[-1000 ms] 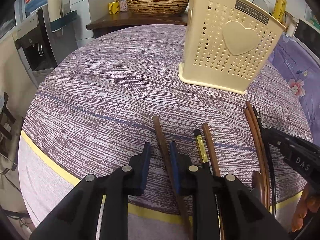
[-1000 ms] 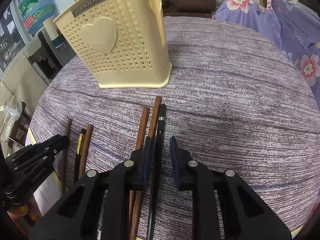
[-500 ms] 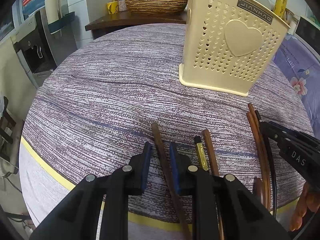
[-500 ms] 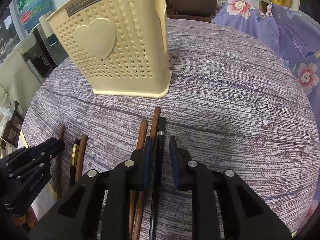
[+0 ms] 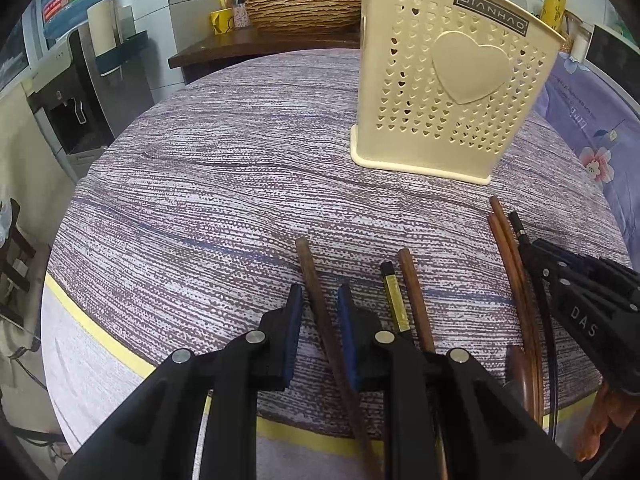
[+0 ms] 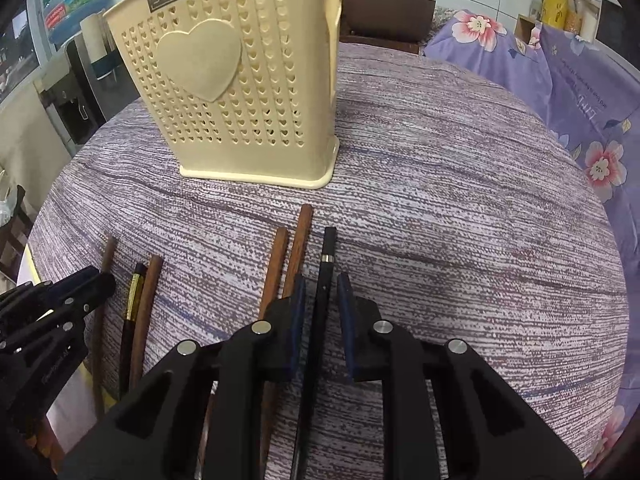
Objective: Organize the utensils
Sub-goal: 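Grasp a brown chopstick with left tool while right tool grasps a black chopstick, then lift and carry both held chopsticks over the cream holder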
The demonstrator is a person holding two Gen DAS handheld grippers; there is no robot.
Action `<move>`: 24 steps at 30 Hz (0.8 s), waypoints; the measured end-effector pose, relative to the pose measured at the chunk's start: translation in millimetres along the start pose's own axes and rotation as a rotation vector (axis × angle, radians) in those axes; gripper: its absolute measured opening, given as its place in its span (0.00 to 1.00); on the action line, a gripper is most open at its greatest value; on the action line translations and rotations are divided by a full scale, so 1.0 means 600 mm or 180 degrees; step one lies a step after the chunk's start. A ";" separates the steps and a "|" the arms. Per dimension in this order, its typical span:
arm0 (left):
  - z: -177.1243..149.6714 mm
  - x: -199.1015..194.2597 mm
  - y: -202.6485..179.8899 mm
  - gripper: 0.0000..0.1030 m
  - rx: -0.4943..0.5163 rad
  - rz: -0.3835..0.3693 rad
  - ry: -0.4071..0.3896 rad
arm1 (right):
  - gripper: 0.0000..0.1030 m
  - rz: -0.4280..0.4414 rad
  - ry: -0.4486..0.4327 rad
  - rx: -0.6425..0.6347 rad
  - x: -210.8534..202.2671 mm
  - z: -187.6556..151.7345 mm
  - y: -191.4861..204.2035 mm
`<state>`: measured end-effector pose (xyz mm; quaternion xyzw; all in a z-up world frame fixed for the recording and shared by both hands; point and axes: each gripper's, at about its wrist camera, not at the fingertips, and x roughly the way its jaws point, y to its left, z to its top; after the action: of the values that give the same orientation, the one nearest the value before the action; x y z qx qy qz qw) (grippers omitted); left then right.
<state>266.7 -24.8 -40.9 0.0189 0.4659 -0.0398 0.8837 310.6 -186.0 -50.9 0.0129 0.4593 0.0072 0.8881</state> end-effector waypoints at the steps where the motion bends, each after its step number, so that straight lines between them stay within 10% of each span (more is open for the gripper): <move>1: 0.002 0.001 0.000 0.19 -0.0003 -0.0001 0.0008 | 0.17 -0.0021 0.0003 -0.0015 0.001 0.002 0.003; 24: 0.052 -0.062 0.027 0.08 -0.0098 -0.0351 -0.0373 | 0.08 0.0443 -0.0562 0.0288 -0.104 0.023 -0.042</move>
<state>272.6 -8.7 7.5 -0.0227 0.4143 -0.0824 0.9061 286.0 -212.9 7.1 0.0855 0.3771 0.0469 0.9210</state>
